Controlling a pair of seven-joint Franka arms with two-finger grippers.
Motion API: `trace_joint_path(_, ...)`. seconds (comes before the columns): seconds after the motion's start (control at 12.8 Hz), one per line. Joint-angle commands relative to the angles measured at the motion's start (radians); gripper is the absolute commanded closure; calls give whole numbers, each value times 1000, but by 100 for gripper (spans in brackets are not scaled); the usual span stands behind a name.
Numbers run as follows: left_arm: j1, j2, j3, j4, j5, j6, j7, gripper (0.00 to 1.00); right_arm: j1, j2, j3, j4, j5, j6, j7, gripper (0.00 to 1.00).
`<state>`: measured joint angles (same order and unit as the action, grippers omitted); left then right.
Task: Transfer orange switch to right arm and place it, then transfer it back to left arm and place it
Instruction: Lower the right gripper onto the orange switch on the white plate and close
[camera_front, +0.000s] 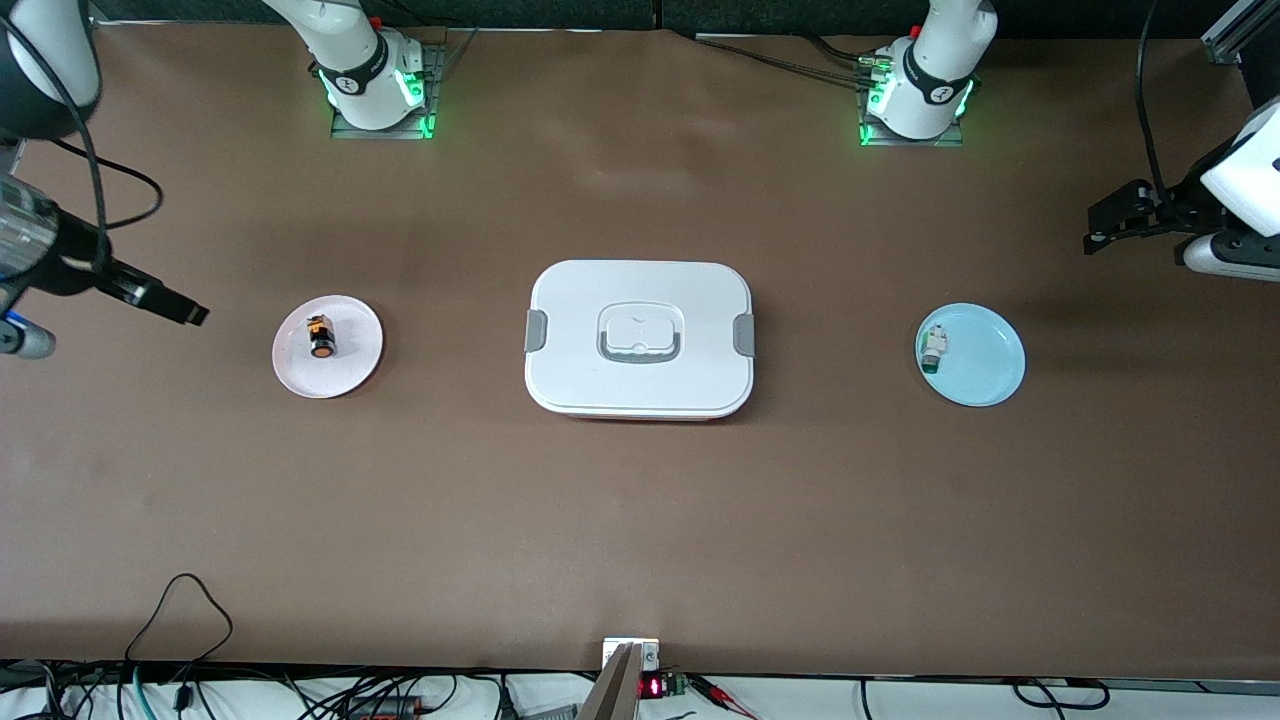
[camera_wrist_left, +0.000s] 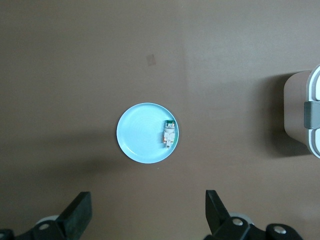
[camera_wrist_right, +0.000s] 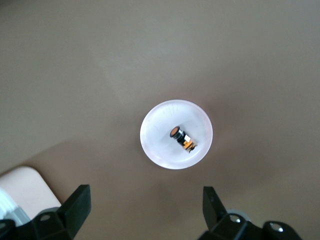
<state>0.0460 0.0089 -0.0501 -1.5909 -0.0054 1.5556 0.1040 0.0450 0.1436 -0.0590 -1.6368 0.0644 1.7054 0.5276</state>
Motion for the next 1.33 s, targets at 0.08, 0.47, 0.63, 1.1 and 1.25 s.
trace_joint_path(0.08, 5, -6, -4, 12, 7, -19, 6, 0, 29, -21, 4, -162, 23, 127, 262, 1)
trace_joint_path(0.47, 2, -9, -10, 3, 8, -28, -62, 0, 26, -28, 5, -371, 28, 315, 402, 1)
trace_joint_path(0.63, 3, -7, -10, 3, 7, -28, -56, 0, 24, -27, 5, -414, 34, 338, 460, 1)
trace_joint_path(1.1, 5, -1, -8, 3, 7, -19, -49, 0, -10, 27, 5, -644, 32, 648, 480, 1)
trace_joint_path(1.25, 5, -1, -8, 5, 7, -19, -50, 0, -33, 69, 5, -644, 31, 689, 457, 1)
